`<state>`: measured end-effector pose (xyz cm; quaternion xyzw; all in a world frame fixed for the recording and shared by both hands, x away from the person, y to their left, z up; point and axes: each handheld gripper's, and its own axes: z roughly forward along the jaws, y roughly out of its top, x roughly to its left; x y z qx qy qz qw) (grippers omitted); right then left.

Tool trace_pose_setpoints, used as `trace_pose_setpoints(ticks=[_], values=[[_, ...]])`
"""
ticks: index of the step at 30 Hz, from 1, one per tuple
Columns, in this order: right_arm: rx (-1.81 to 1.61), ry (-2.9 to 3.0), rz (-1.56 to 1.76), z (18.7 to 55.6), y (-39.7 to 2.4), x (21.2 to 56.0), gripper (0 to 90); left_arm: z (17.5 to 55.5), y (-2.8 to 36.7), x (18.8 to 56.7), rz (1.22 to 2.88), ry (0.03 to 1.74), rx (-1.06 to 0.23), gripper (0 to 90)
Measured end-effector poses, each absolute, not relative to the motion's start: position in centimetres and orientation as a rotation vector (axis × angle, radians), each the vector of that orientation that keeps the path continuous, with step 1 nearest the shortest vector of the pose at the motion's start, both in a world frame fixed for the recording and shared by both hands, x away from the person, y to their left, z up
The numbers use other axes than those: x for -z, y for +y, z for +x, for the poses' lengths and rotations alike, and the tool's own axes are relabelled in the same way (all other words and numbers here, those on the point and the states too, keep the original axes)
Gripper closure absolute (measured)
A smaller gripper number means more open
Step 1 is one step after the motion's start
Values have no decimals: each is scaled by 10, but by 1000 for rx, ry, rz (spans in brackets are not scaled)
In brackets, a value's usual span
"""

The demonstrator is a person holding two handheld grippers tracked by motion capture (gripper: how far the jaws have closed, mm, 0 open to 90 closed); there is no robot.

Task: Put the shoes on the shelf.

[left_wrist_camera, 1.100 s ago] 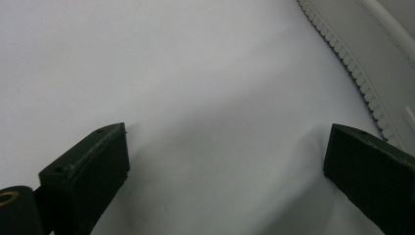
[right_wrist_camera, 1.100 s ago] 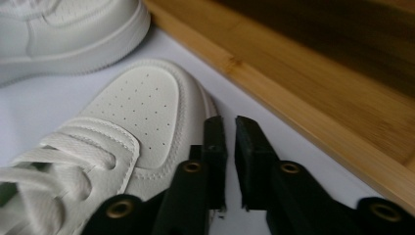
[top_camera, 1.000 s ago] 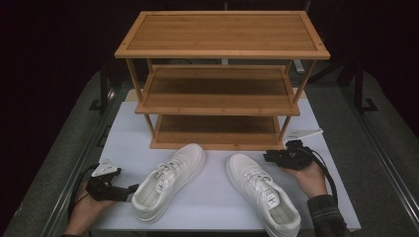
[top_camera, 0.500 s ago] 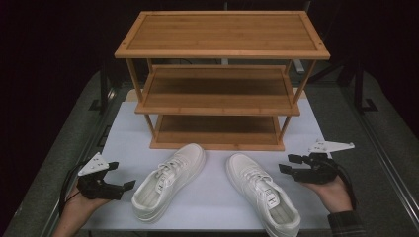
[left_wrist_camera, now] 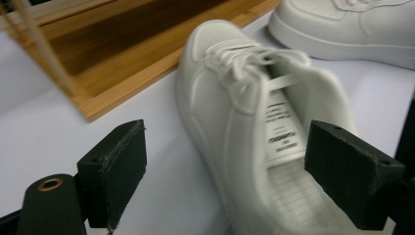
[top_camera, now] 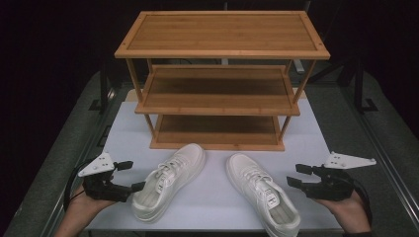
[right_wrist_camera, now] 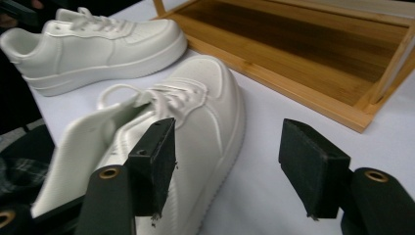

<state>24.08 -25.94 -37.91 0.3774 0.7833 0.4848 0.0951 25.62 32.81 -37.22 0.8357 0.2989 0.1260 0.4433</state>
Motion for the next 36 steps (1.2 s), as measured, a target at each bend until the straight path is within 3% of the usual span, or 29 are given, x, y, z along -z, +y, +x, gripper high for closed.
trace_pose_setpoints(ticks=[12,24,28,36], values=[[-1520,2371,1041,222,-247,377,382,264,310,374,2095,707,-278,163],[-1513,2458,994,236,-222,390,400,278,301,381,2091,680,-237,294],[-1504,2482,983,239,-218,392,403,286,296,383,2091,662,-228,394],[-1478,2485,958,240,-217,395,563,290,285,386,2127,641,-230,624]])
